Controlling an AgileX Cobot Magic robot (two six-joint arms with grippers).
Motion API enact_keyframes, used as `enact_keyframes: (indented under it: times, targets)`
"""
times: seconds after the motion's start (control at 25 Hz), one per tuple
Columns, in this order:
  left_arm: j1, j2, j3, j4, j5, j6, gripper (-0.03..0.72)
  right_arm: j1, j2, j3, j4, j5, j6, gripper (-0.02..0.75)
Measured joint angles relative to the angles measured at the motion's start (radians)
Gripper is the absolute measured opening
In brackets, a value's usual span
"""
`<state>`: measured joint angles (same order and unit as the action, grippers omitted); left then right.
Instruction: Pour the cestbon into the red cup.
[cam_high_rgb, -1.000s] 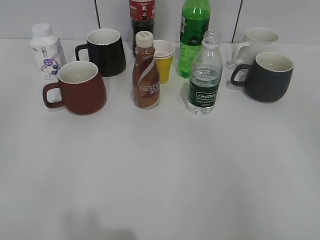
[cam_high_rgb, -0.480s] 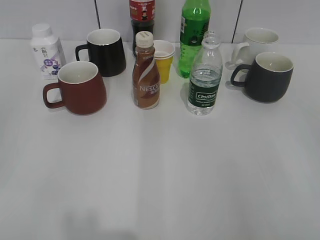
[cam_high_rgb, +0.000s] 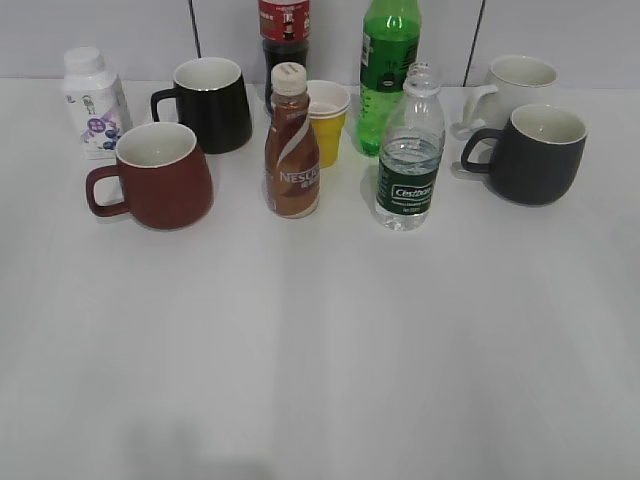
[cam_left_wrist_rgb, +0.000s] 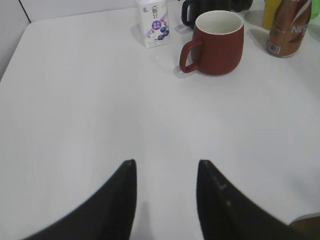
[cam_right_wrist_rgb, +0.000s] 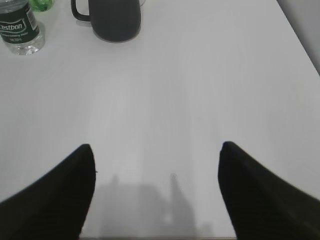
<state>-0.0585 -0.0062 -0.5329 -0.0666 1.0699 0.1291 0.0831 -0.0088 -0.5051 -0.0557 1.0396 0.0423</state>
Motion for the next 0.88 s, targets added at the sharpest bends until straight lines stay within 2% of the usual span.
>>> enact_keyframes:
  times: [0.68,0.8,0.88]
  targets:
    - [0.0,0.0,-0.001,0.0,-0.01,0.0,0.302,0.0,0.0,0.0,0.0,0.0,0.0,0.575]
    - [0.0,0.017,-0.013,-0.007,-0.081,0.0,0.287,0.0,0.0,-0.004,0.006,-0.009,0.004,0.575]
    - [0.0,0.031,-0.016,-0.026,-0.149,0.0,0.276,0.0,0.0,-0.02,0.041,-0.08,0.008,0.575]
